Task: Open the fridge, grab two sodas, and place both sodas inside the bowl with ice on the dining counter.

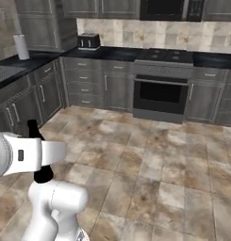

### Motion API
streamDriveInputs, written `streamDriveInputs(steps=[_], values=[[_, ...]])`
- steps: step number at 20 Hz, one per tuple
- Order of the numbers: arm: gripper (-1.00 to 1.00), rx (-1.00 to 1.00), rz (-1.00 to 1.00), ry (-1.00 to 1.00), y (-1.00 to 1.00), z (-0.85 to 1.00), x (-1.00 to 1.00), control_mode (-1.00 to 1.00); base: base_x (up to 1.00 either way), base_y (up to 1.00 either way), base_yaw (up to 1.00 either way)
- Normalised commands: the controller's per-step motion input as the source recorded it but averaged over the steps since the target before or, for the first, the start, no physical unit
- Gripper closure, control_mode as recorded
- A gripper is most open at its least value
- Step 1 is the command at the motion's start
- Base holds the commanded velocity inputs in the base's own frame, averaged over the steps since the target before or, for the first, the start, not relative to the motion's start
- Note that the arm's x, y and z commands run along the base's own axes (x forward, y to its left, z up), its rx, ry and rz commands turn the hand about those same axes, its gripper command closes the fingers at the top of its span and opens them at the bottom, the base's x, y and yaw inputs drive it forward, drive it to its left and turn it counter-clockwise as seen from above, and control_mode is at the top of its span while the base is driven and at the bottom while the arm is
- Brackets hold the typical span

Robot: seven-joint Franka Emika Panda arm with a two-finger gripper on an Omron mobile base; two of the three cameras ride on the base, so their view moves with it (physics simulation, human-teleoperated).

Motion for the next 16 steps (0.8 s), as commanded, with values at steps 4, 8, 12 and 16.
streamDriveInputs(steps=[4, 8, 12, 16], values=[[1.00, 0.00, 0.00, 0.00, 0.00, 0.00, 0.00, 1.00, -0.75, 0.95, 0.20], [1.00, 0.00, 0.00, 0.00, 0.00, 0.00, 0.00, 1.00, -0.71, 0.94, 0.19], [1.00, 0.00, 0.00, 0.00, 0.00, 0.00, 0.00, 1.00, -0.54, 0.97, 0.17], [1.00, 0.00, 0.00, 0.00, 0.00, 0.00, 0.00, 1.00, -0.50, 0.96, 0.13]])
